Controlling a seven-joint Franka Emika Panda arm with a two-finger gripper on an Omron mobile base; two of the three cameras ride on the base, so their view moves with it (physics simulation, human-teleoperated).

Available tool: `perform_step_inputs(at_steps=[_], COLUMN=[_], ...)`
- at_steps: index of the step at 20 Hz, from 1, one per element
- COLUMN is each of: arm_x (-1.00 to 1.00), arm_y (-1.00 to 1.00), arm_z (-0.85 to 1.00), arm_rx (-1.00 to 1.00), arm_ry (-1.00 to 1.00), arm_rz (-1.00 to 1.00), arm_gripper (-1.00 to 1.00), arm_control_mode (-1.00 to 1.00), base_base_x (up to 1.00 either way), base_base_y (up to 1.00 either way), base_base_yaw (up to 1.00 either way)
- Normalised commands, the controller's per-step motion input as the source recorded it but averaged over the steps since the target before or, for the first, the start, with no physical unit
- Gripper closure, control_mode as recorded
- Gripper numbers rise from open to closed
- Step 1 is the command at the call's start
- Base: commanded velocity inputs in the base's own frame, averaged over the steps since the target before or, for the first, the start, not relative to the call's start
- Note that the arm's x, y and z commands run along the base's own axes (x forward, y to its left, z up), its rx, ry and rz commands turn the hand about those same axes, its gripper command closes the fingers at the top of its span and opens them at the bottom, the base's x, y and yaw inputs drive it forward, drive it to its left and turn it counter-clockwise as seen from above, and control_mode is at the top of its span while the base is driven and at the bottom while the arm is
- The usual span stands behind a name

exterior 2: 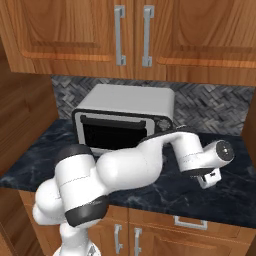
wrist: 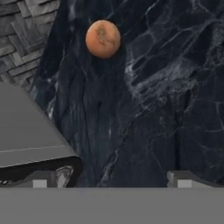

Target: Place the onion in the correct fridge rack based on whether it is a fruit or vegetable. Finally, close the fridge door.

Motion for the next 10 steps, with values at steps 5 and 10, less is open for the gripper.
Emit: perform_step_inputs(at_steps=[5,10], arm_x=[0.33,0.45], arm_y=[-0.38,-0.16], arm_z=[-0.01,0.0], arm_rx=[0.11,0.05], arm_ry=[0.0,0.08], arm_rz=[-0.03,-0.01], arm_gripper=[-1.0,-1.0], arm_control_mode=[-1.0,-1.0], base_base_x=[0.0,0.0], base_base_y=[0.0,0.0], base_base_yaw=[0.0,0.0])
